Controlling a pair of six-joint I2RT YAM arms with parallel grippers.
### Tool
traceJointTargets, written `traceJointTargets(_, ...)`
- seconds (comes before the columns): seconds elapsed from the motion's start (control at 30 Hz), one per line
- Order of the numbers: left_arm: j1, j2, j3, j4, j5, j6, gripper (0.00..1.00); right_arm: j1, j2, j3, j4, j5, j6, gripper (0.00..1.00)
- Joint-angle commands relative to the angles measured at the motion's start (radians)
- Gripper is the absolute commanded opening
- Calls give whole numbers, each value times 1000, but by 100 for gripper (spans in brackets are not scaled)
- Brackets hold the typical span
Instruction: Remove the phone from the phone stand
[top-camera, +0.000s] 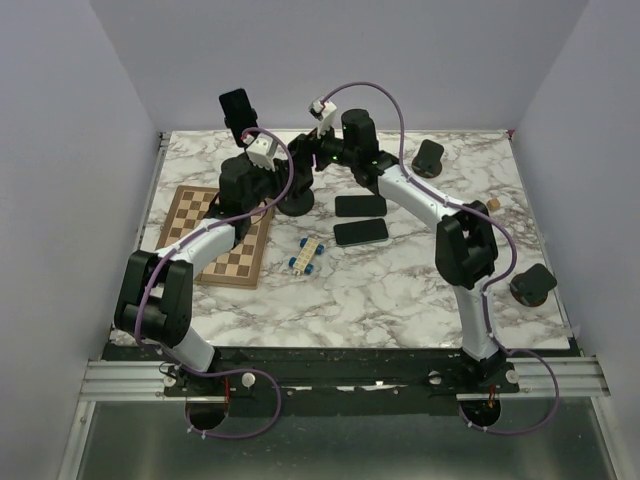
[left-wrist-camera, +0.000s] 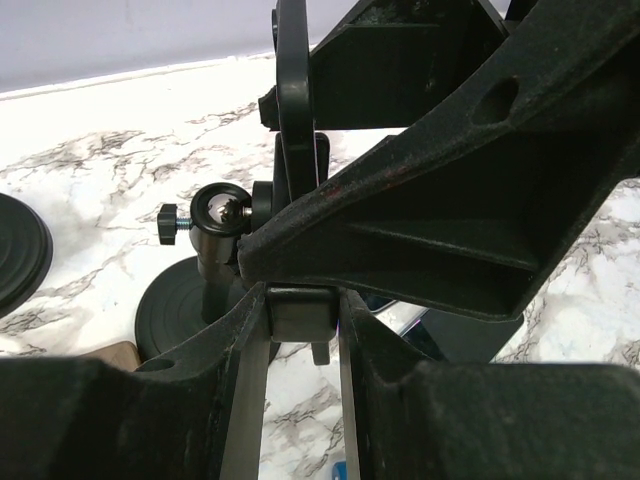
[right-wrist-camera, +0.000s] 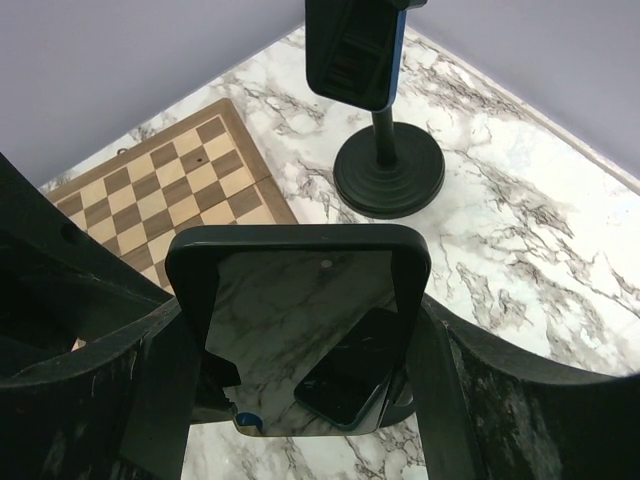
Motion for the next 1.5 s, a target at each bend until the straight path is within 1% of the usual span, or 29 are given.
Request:
traceJointTargets(0.0, -4, -33, -41, -140, 65, 20, 0, -85, 46, 9, -90, 77, -116, 1)
traceJointTargets(0.13, -4, -28, -42, -128, 74, -1, 0, -88, 42, 23, -84, 102, -150, 1)
traceJointTargets(0.23, -5, -32, -45, -129, 69, -12, 0, -88, 75, 78, -99, 139, -170, 1)
traceJointTargets(0.33, -4, -53, -54, -148, 34, -10, 0, -88, 115, 143, -121, 194, -153, 1)
traceJointTargets(0.47, -4, -84, -87, -126, 7, -31, 0, -88, 104, 90, -30, 302, -109, 1)
traceJointTargets(0.67, -5, -81, -123, -90, -8, -52, 0, -88, 104, 74, -11, 390, -115, 1)
traceJointTargets(0.73, -4, -79, -123, -89, 10, -53, 0, -89, 110, 79, -20, 384, -138, 1)
traceJointTargets(0.83, -3, -67, -121, -68, 85, -53, 0, -96, 116, 91, -45, 304, -163, 1)
traceJointTargets(0.87, -3, -62, -120, -60, 103, -55, 0, -105, 115, 91, -50, 240, -167, 1)
traceJointTargets(0.97, 0, -54, -117, -61, 121, -48, 0, -119, 121, 100, -78, 138, -183, 1)
traceJointTargets(1.07, 5, -45, -111, -72, 149, -37, 0, -139, 139, 134, -140, -33, -207, 1)
traceJointTargets(1.1, 6, -42, -109, -70, 157, -37, 0, -144, 158, 164, -177, -81, -212, 1)
traceJointTargets(1.13, 8, -40, -107, -70, 165, -37, 0, -145, 180, 218, -244, -155, -226, 1)
traceJointTargets(1.2, 9, -32, -103, -71, 176, -34, 0, -143, 228, 328, -362, -245, -254, 1)
traceJointTargets(1.27, 11, -26, -100, -73, 178, -29, 0, -143, 238, 342, -377, -290, -247, 1)
traceJointTargets(1.47, 16, -16, -92, -95, 144, -26, 0, -143, 231, 312, -361, -322, -245, 1)
